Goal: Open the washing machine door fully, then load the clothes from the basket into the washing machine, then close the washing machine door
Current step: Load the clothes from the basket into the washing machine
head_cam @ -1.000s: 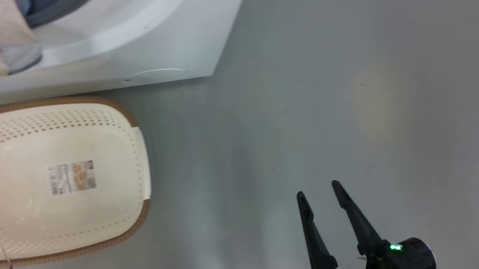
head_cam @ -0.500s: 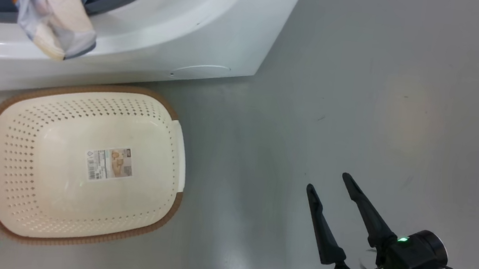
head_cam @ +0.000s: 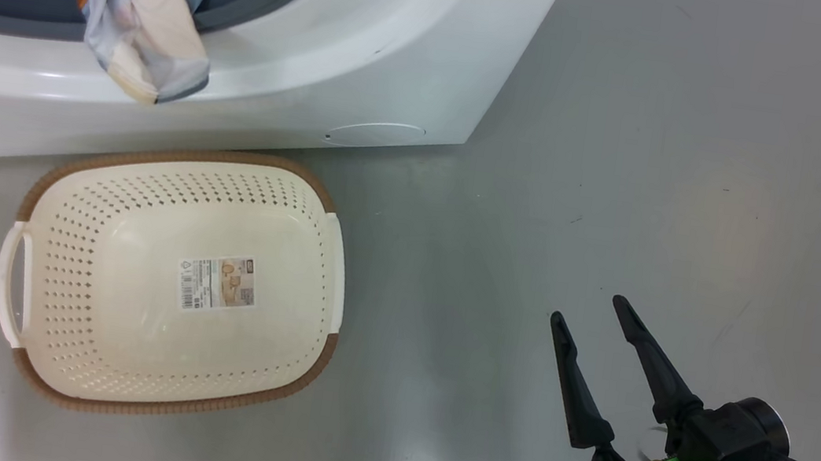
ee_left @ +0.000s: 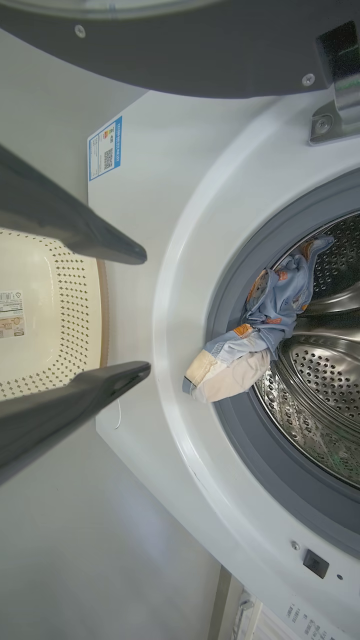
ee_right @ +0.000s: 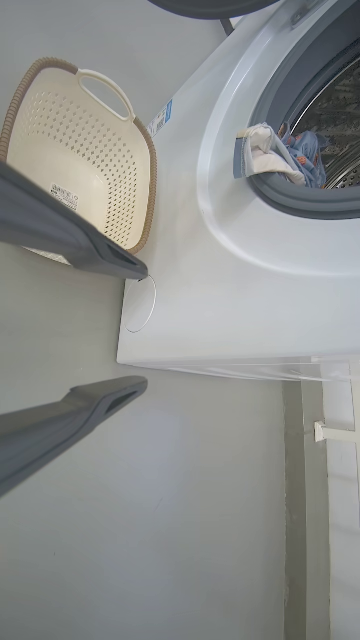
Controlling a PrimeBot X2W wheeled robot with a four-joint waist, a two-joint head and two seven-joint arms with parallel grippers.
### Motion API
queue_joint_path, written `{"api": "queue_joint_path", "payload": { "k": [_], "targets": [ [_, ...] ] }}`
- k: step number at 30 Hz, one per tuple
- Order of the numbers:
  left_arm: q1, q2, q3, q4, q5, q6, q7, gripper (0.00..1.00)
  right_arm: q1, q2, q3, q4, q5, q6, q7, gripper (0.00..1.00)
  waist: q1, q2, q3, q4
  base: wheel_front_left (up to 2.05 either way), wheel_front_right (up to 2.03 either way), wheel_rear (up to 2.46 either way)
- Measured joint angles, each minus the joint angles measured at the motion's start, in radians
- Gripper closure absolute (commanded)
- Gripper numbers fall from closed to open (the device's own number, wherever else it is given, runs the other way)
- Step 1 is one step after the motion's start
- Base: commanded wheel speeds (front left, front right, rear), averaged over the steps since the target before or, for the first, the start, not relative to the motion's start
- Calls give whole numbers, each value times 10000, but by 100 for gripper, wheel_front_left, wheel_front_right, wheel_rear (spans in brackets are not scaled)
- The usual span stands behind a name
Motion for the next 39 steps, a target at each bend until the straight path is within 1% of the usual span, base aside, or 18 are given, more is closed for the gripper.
{"api": "queue_joint_path", "payload": {
  "k": [7,12,20,22,25,27,33,36,39],
  "targets": [
    [0,13,6,-173,-105,25,27,0,-1,0,92,56,2,0,0,0,0,0,-16,-27,0,0,0],
    [-27,12,17,-113,-104,167,29,0,-1,2,301,50,12,0,0,0,0,0,31,-263,0,0,0],
    [-464,69,-293,128,-88,167,272,0,-7,0,483,-146,215,0,0,0,0,0,158,-796,0,0,0],
    [-728,128,-347,163,-88,167,439,0,-6,6,614,-219,299,0,0,0,0,0,211,-1015,0,0,0],
    [-1186,397,-362,186,-69,194,750,0,11,10,679,-341,485,0,0,0,0,0,290,-1393,0,0,0],
    [-1574,577,-355,242,-65,303,1034,0,44,10,794,-407,786,0,0,0,0,0,334,-1672,0,0,0],
    [-2627,1106,-176,579,-59,823,2042,0,429,27,1080,-546,1216,0,0,0,0,0,409,-2553,0,0,0],
    [-3228,1312,-171,909,-54,1185,2698,0,639,35,1246,-581,1358,0,0,0,0,0,418,-2963,0,0,0],
    [-3882,1578,-192,1329,234,1538,3185,0,709,61,1283,-604,1383,0,0,0,0,0,409,-3308,0,0,0]
  ]
}}
